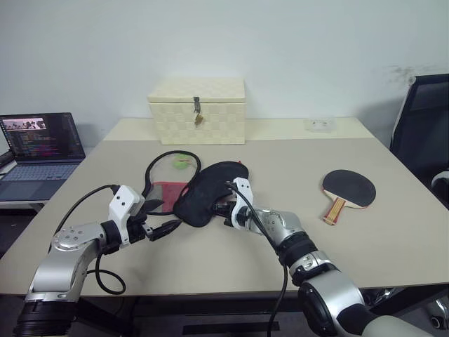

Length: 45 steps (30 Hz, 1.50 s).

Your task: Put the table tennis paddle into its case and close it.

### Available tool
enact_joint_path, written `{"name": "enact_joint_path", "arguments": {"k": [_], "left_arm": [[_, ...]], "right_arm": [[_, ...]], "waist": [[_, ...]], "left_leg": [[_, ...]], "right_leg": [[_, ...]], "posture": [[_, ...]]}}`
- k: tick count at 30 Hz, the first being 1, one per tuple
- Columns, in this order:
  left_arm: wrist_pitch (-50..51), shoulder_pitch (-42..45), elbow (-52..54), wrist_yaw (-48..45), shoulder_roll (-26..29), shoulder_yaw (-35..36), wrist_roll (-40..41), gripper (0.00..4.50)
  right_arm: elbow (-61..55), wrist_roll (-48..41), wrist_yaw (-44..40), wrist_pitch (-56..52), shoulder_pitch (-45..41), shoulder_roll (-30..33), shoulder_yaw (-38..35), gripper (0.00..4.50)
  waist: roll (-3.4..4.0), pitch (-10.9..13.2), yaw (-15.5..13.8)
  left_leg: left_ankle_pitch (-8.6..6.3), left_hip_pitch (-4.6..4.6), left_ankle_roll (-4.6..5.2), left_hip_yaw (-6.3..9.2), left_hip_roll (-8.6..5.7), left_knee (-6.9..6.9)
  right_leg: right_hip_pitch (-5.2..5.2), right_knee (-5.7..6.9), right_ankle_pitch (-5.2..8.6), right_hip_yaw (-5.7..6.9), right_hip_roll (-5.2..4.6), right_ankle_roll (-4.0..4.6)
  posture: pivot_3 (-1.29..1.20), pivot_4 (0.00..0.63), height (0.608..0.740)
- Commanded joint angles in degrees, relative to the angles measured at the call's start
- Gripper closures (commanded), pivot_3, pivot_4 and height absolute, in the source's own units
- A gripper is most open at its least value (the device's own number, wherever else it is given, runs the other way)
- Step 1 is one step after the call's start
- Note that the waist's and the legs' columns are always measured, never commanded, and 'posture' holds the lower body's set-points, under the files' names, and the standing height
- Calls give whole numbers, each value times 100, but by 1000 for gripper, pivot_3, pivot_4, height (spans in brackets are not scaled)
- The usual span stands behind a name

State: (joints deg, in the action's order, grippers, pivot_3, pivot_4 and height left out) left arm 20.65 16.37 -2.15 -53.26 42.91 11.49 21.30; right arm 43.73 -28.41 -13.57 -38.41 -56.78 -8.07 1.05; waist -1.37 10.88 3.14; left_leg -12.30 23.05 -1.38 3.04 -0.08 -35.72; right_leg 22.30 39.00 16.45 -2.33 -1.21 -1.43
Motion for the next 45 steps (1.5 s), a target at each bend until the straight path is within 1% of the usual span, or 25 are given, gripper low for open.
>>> {"name": "enact_joint_path", "arguments": {"k": [1, 8, 11, 22, 28, 31, 34, 44, 45], "left_arm": [[-109, 113, 143, -17, -12, -24, 25, 0], [-86, 439, 80, -102, -167, -218, 84, 0], [-98, 594, 16, -149, -229, -304, 73, 0], [-175, 1109, -255, -447, -370, -633, 41, 0], [-304, 1445, -565, -682, -414, -804, -32, 0], [-379, 1549, -699, -769, -453, -882, -67, 0], [-446, 1622, -814, -814, -505, -936, -105, 0], [-543, 1800, -1001, -913, -626, -990, -181, 0], [-540, 1794, -982, -918, -630, -983, -180, 0]], "right_arm": [[-494, -136, -138, -310, -55, -295, -158, 4491], [-1290, 26, -451, -1149, 172, 899, -328, 4491], [-1677, 1, -564, -1467, 289, 1294, -349, 4491], [-2710, -39, -853, -2356, 831, 2554, -598, 4491], [-3395, -114, -1048, -2914, 1254, 3242, -697, 4491], [-3806, -233, -1117, -3267, 1458, 3490, -842, 4491], [-4063, -273, -1131, -3442, 1594, 3611, -917, 4491], [-3942, -171, -1109, -3314, 1586, 3540, -889, 4491], [-3903, -130, -1079, -3229, 1580, 3527, -916, 4306]], "waist": [[0, 0, 0], [0, 0, -65], [0, 0, -71], [1, 1, -27], [1, 1, -45], [1, 1, -61], [1, 1, -59], [1, 1, -51], [1, 1, -51]], "left_leg": [[0, 0, 0, 0, 0, 0], [0, 12, 0, 12, -7, -6], [0, 18, 0, 9, -10, -6], [0, 40, 1, 3, -5, -6], [0, 80, 1, 3, -10, -18], [0, 95, 1, 1, -12, -19], [0, 99, 1, 0, -10, -18], [0, 101, 2, -1, -12, -23], [0, 101, 2, -1, -12, -24]], "right_leg": [[0, 0, 0, 0, 0, 0], [0, -4, 0, 5, -4, -1], [5, -5, 0, 6, -6, -1], [29, -3, 1, 5, 2, -1], [63, 1, 0, 5, 2, -3], [80, 3, -1, 4, 2, -4], [84, 3, -1, 3, 2, -4], [84, 6, -1, 3, 7, -5], [84, 6, -1, 3, 7, -5]], "posture": [[0, 150, 740], [0, 150, 740], [0, 150, 740], [0, 150, 740], [0, 150, 740], [0, 150, 740], [0, 150, 740], [0, 150, 740], [0, 150, 740]]}}
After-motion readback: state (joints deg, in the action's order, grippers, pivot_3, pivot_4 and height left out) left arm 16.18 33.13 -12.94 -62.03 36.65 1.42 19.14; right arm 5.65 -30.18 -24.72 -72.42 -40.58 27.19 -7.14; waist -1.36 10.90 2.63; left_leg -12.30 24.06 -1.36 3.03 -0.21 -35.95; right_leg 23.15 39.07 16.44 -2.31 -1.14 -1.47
